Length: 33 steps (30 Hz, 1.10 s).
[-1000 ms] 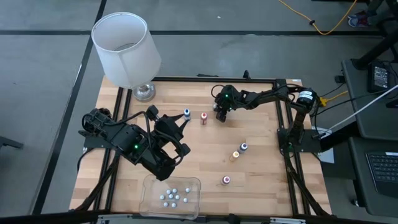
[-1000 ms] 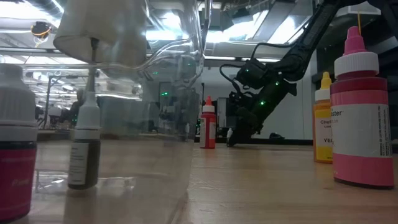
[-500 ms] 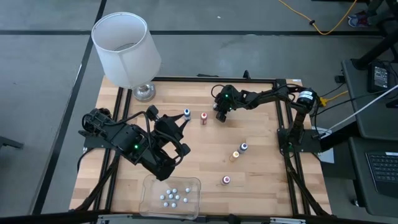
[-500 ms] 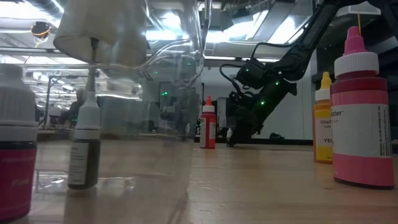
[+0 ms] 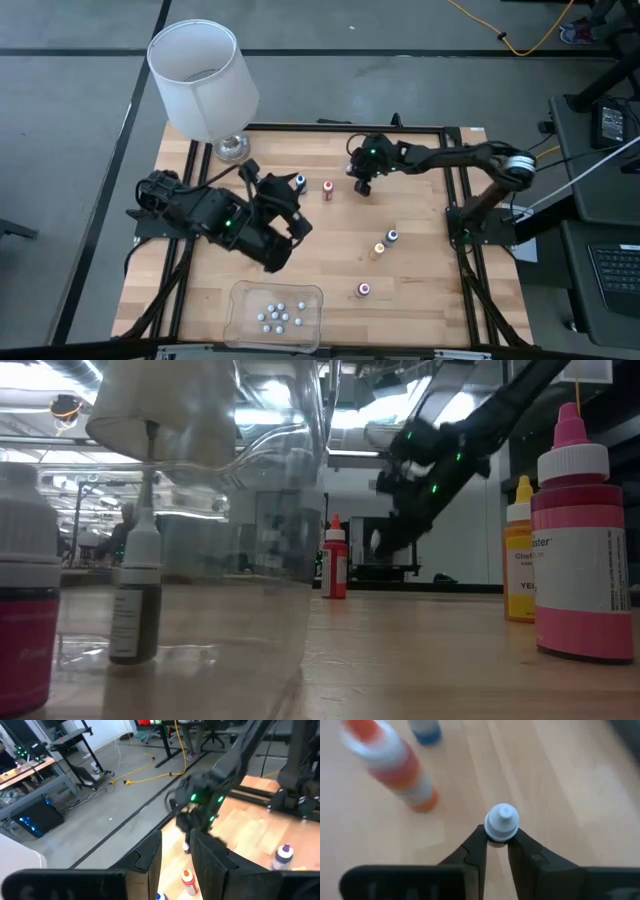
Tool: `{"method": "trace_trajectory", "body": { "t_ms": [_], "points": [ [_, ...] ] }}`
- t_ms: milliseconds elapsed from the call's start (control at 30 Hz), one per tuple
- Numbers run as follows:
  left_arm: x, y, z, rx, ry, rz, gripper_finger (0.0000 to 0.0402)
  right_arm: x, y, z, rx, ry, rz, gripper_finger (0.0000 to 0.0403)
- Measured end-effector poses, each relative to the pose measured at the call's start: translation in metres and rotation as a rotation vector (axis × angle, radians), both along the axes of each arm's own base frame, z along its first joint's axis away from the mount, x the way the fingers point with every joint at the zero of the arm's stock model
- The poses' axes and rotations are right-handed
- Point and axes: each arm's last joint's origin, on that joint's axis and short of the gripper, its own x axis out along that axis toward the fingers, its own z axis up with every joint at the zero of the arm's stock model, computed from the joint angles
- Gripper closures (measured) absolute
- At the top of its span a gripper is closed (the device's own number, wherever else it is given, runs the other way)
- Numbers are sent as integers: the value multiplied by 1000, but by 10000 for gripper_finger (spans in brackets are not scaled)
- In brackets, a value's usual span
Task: Pick & Place food coloring
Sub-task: Put the small green food coloring bottle into the bin
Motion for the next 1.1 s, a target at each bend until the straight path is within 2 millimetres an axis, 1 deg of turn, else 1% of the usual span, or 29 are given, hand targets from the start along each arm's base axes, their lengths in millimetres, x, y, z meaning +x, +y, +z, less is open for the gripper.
{"method": "trace_trajectory", "body": {
  "t_ms": [133, 233, 333, 400, 500, 600, 667, 767, 833, 967, 1100],
  "points": [
    [6, 14, -2, -43, 62, -2, 304, -12, 14, 37, -38, -61, 35, 328],
    [11, 24, -4, -102, 113, -17, 304, -25, 28, 66, -51, -96, 58, 330],
    [15, 36, -6, -171, 177, -47, 303, -36, 42, 93, -28, -106, 101, 331],
    [19, 43, -8, -216, 227, -85, 298, -40, 50, 110, -5, -97, 119, 328],
    [27, 53, -7, -261, 270, -173, 283, -40, 61, 134, 5, -66, 161, 325],
    [38, 62, -2, -266, 258, -283, 261, -36, 70, 159, -11, -82, 210, 326],
    [45, 67, 1, -260, 241, -350, 243, -33, 75, 172, -14, -91, 232, 329],
    [50, 74, 4, -263, 232, -417, 215, -26, 83, 187, -32, -123, 264, 329],
    [52, 80, 4, -277, 225, -441, 200, -22, 88, 192, -53, -130, 273, 327],
    [56, 89, 5, -275, 213, -447, 183, -12, 97, 197, -85, -130, 305, 327],
    [65, 95, 0, -283, 210, -449, 182, -2, 107, 195, -103, -115, 332, 329]
  ]
}}
